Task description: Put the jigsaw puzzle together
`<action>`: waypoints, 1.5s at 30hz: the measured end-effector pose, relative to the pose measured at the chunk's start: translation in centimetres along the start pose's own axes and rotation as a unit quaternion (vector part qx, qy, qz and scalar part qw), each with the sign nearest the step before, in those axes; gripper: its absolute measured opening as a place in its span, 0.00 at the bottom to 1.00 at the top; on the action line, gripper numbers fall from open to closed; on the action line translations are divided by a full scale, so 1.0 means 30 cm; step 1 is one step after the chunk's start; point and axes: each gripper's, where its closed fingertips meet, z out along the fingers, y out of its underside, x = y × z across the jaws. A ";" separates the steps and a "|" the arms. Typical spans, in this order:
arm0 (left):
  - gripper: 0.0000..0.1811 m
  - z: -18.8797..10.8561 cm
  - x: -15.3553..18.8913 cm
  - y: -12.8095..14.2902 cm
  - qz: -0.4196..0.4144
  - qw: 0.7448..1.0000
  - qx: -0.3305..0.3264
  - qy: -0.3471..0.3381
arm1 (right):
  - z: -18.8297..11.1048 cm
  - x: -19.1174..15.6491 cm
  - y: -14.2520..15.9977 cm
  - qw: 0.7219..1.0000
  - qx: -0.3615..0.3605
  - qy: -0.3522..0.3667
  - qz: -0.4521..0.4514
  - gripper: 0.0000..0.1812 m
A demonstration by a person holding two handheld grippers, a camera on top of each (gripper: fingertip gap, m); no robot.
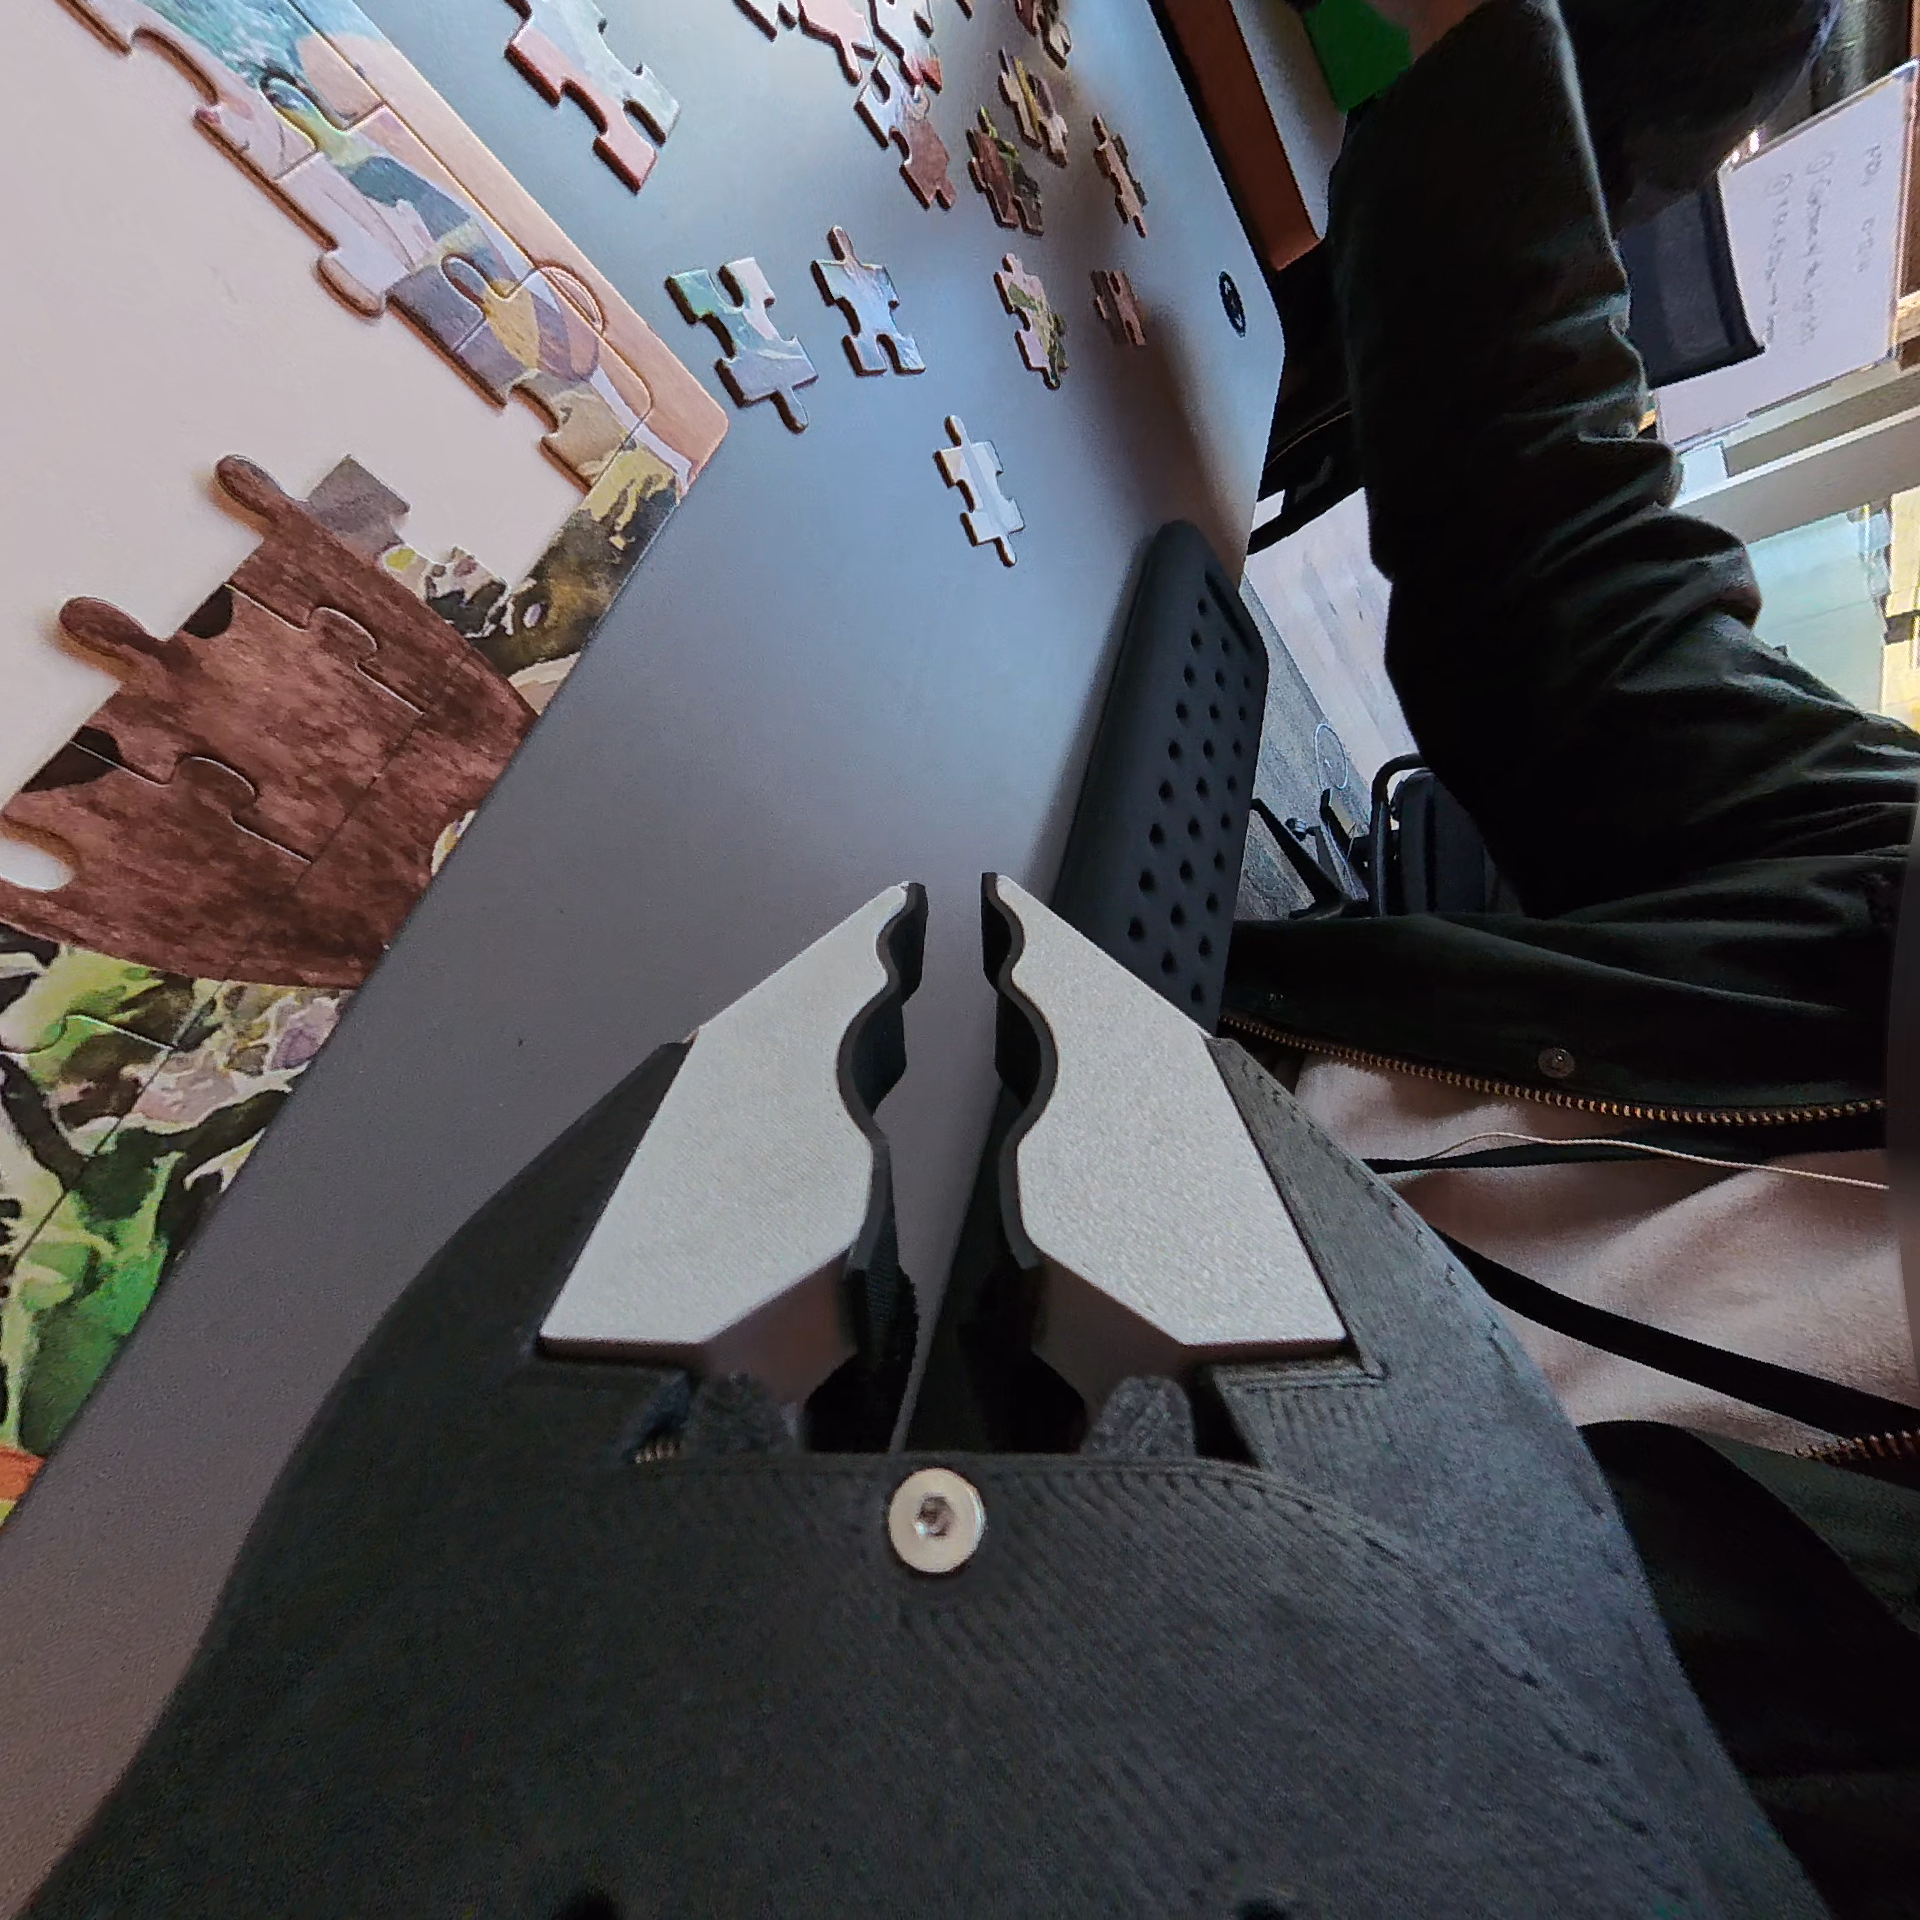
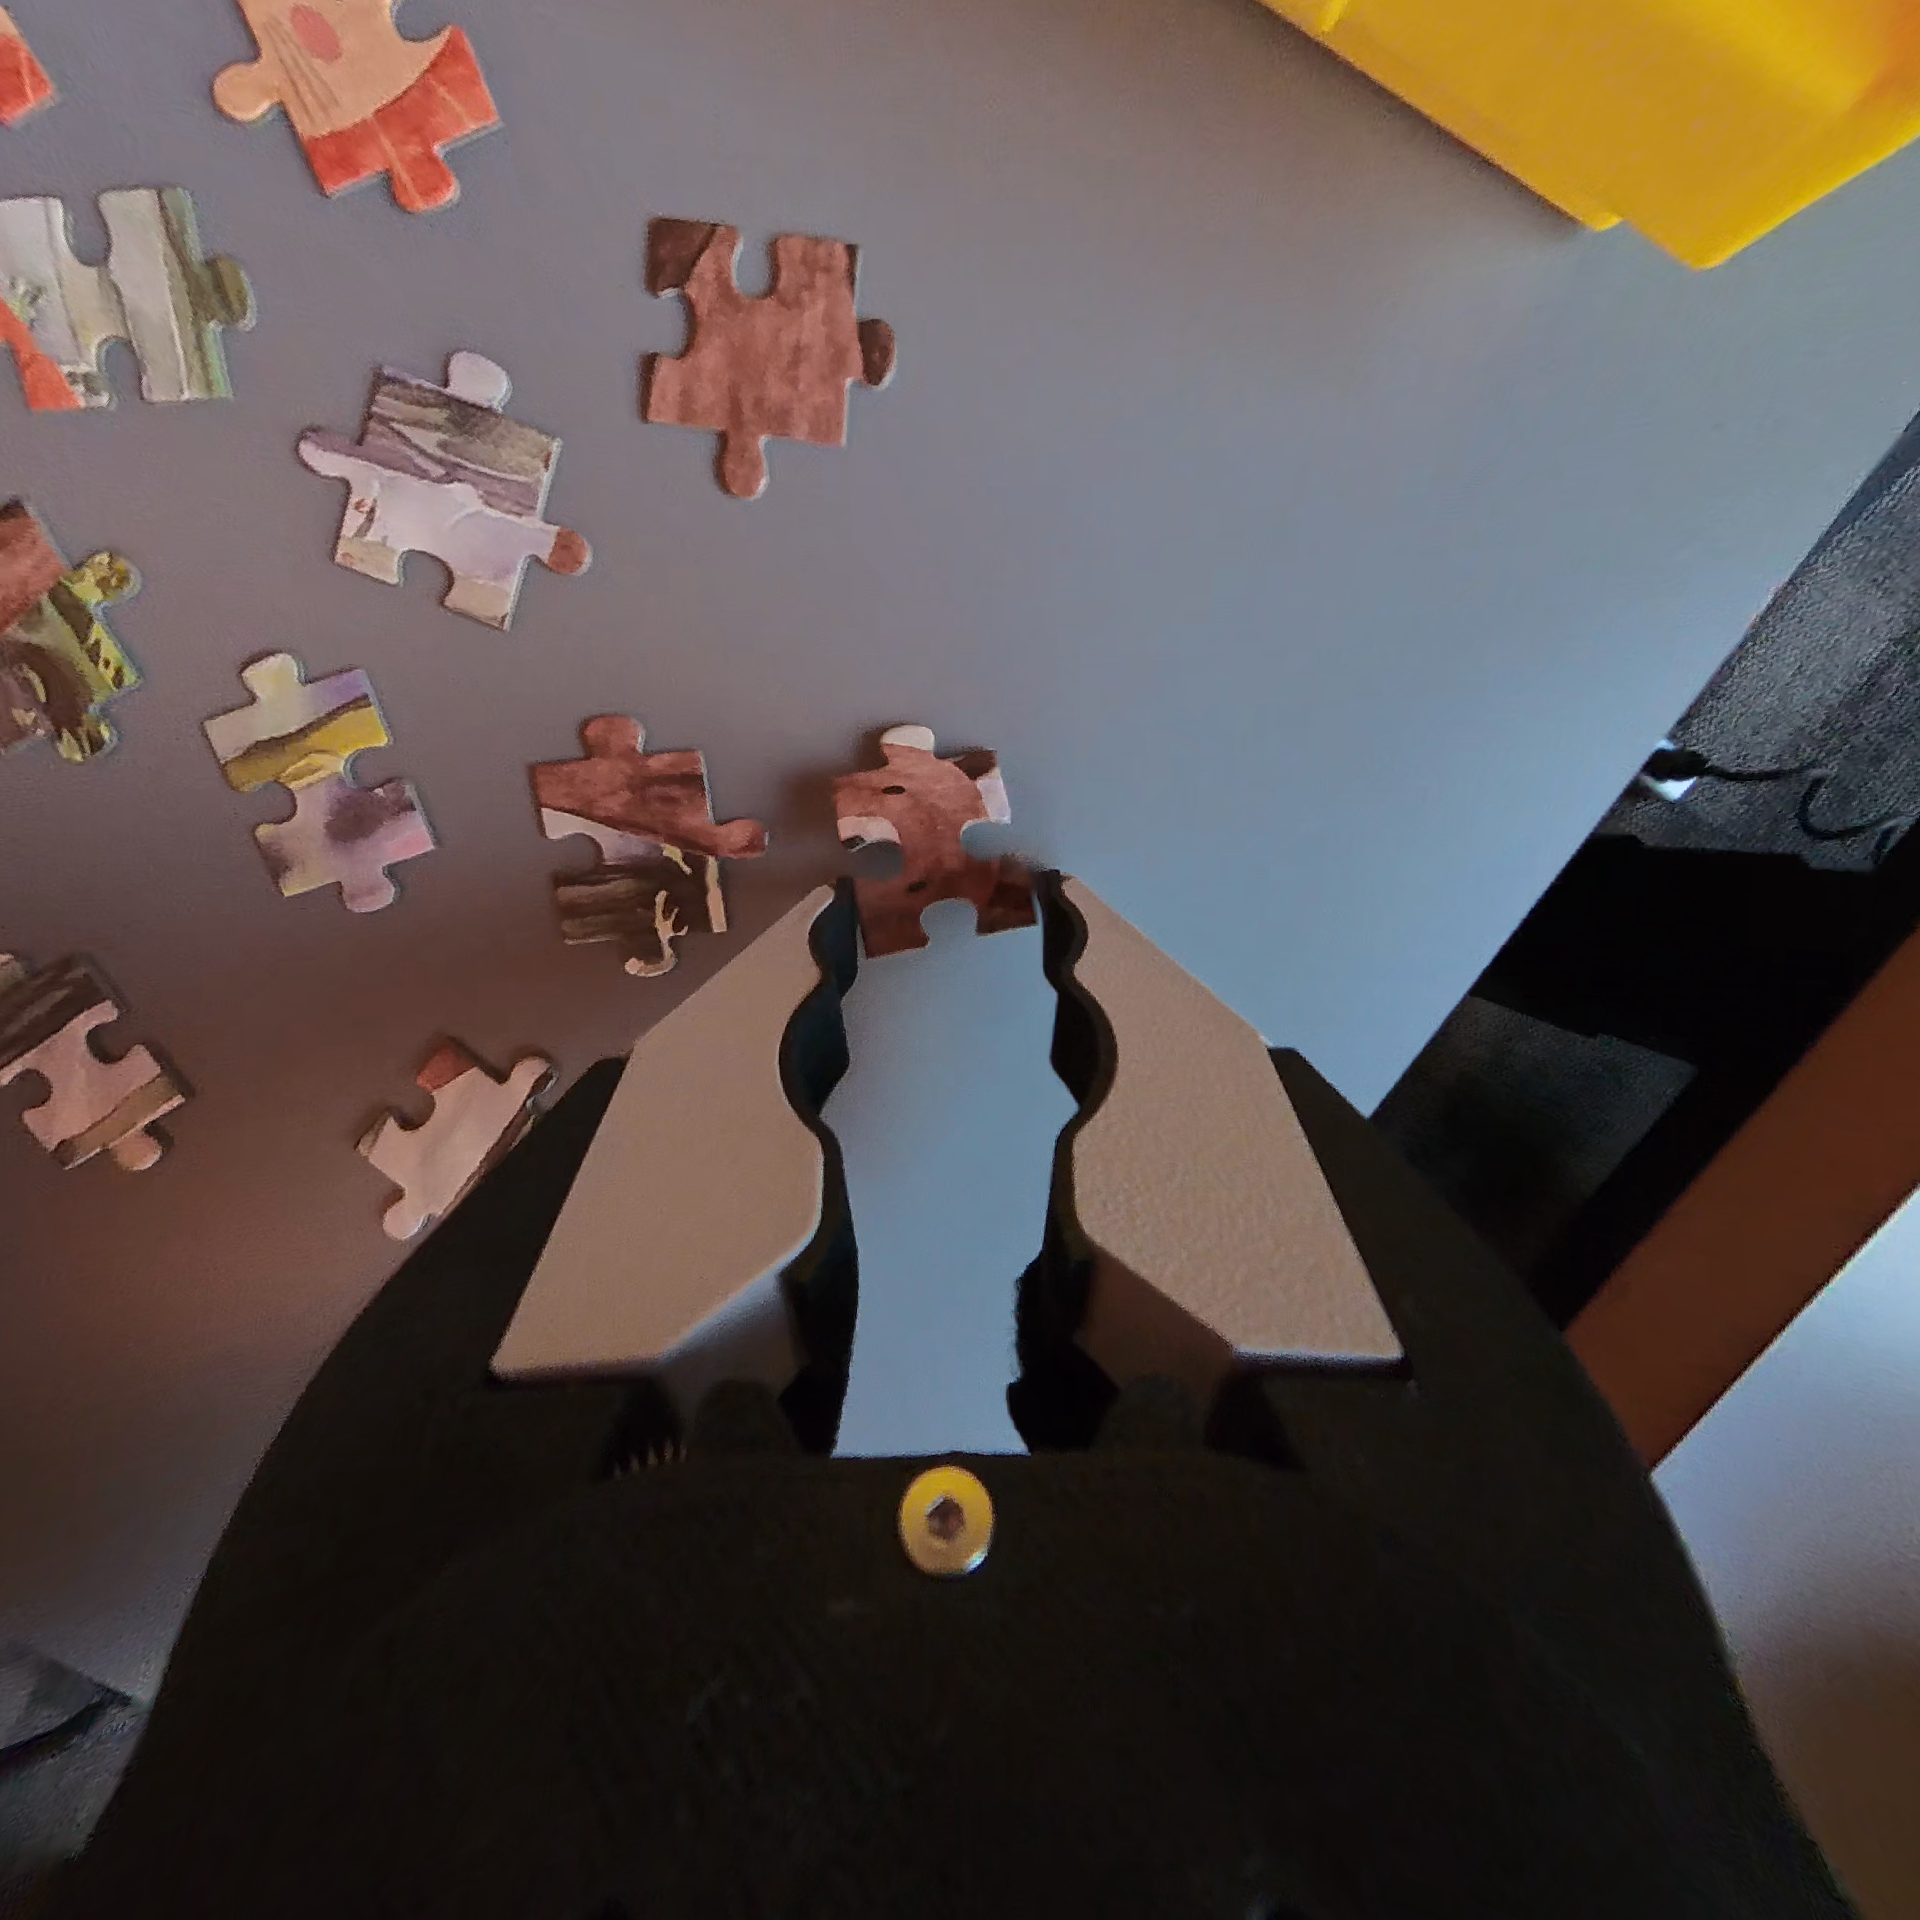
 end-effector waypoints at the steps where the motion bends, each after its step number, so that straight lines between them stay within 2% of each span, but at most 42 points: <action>1: 0.05 0.001 0.000 -0.001 0.000 1.000 -0.001 0.000 | 0.000 0.002 -0.005 1.000 0.002 0.004 -0.005 0.24; 3: 0.05 -0.004 -0.001 -0.005 0.001 1.000 0.002 -0.002 | -0.004 0.009 0.005 1.000 -0.010 0.012 -0.013 0.30; 5: 0.04 -0.024 0.007 -0.025 0.008 1.000 0.022 0.000 | -0.035 0.012 -0.007 1.000 0.004 0.026 -0.006 0.30; 6: 0.02 -0.044 0.019 -0.054 0.024 0.998 0.053 0.001 | -0.068 0.000 -0.054 0.999 0.037 0.034 0.002 0.28; 8: 0.01 -0.103 0.038 -0.117 0.066 0.989 0.128 -0.014 | -0.162 -0.091 -0.239 0.985 0.162 0.048 -0.017 0.26; 10: 0.03 -0.176 0.044 -0.189 0.107 0.973 0.196 -0.050 | -0.269 -0.247 -0.452 0.950 0.293 0.072 -0.079 0.26; 12: 0.06 -0.259 0.088 -0.290 0.150 0.949 0.268 -0.065 | -0.315 -0.395 -0.622 0.918 0.362 0.100 -0.130 0.29; 13: 0.07 -0.299 0.125 -0.344 0.167 0.937 0.301 -0.062 | -0.300 -0.459 -0.694 0.915 0.363 0.101 -0.145 0.29; 15: 0.09 -0.371 0.202 -0.447 0.200 0.912 0.355 -0.055 | -0.218 -0.584 -0.817 0.927 0.335 0.055 -0.159 0.32; 17: 0.10 -0.423 0.256 -0.531 0.223 0.893 0.385 -0.061 | -0.124 -0.633 -0.925 0.939 0.308 0.032 -0.151 0.33; 19: 0.12 -0.459 0.298 -0.592 0.237 0.879 0.410 -0.058 | -0.014 -0.657 -0.987 0.955 0.271 -0.009 -0.119 0.33; 21: 0.12 -0.485 0.286 -0.630 0.251 0.868 0.421 -0.083 | 0.070 -0.695 -1.021 0.965 0.243 -0.067 -0.079 0.30; 23: 0.13 -0.504 0.190 -0.641 0.261 0.851 0.428 -0.159 | 0.120 -0.733 -1.058 0.957 0.262 -0.102 -0.078 0.24; 25: 0.16 -0.510 0.045 -0.620 0.256 0.825 0.445 -0.237 | 0.188 -0.741 -1.046 0.958 0.245 -0.093 -0.118 0.24; 27: 0.19 -0.501 -0.067 -0.584 0.257 0.802 0.468 -0.268 | 0.249 -0.731 -1.021 0.957 0.218 -0.070 -0.176 0.25; 29: 0.23 -0.496 -0.137 -0.566 0.237 0.799 0.478 -0.277 | 0.280 -0.756 -1.022 0.945 0.236 -0.083 -0.210 0.25; 32: 0.25 -0.479 -0.143 -0.572 0.228 0.817 0.461 -0.260 | 0.334 -0.755 -1.004 0.946 0.217 -0.088 -0.224 0.28; 35: 0.23 -0.500 -0.148 -0.573 0.240 0.807 0.458 -0.285 | 0.380 -0.721 -0.995 0.954 0.191 -0.059 -0.225 0.34; 39: 0.23 -0.536 -0.147 -0.569 0.236 0.813 0.453 -0.280 | 0.405 -0.719 -0.984 0.962 0.181 -0.092 -0.183 0.31; 41: 0.23 -0.582 -0.147 -0.565 0.235 0.812 0.453 -0.285 | 0.405 -0.725 -0.981 0.964 0.181 -0.116 -0.157 0.22; 45: 0.22 -0.686 -0.136 -0.550 0.220 0.805 0.482 -0.267 | 0.404 -0.720 -0.977 0.963 0.180 -0.109 -0.170 0.20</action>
